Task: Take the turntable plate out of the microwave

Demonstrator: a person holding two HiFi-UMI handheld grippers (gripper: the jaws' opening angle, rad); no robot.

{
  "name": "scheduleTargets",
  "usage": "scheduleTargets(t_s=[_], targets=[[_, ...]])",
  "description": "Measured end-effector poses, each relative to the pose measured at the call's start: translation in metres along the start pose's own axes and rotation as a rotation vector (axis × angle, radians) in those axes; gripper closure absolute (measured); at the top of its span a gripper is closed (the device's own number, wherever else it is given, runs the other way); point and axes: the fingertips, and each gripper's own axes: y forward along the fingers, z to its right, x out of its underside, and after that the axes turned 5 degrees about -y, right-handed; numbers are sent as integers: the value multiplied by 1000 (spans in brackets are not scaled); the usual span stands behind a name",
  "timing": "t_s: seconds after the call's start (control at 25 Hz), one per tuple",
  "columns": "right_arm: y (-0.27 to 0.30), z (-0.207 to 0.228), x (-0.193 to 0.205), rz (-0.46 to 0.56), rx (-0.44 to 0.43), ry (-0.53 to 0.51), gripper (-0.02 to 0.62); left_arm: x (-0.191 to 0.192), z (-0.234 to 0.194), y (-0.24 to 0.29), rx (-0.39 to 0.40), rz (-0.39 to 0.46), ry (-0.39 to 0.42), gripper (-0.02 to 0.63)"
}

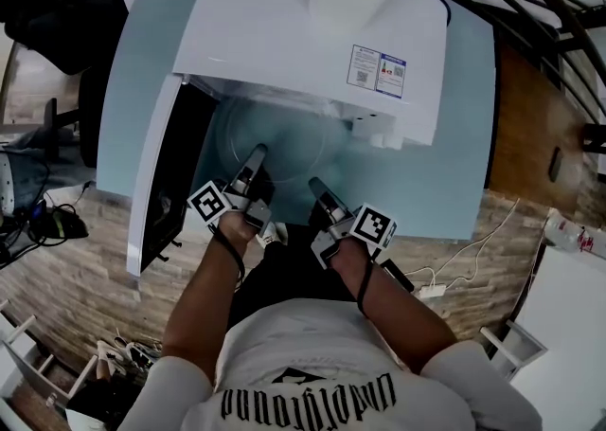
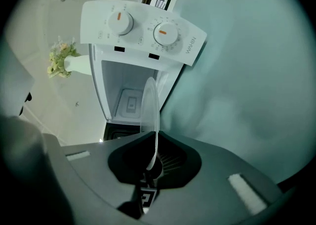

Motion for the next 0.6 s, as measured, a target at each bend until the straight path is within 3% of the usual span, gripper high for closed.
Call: scheduleTargets(t_s=[0.2,0.4,0.6], targets=[[-18,-10,14,24,-22,-5,577,12,15,-14,16,-20,18,530],[-43,-8,32,40,34,-17,577,26,26,-34,24,-32,11,529],[-62,-27,52,64,-53,-13,577,41,43,-59,37,-35,13,530]])
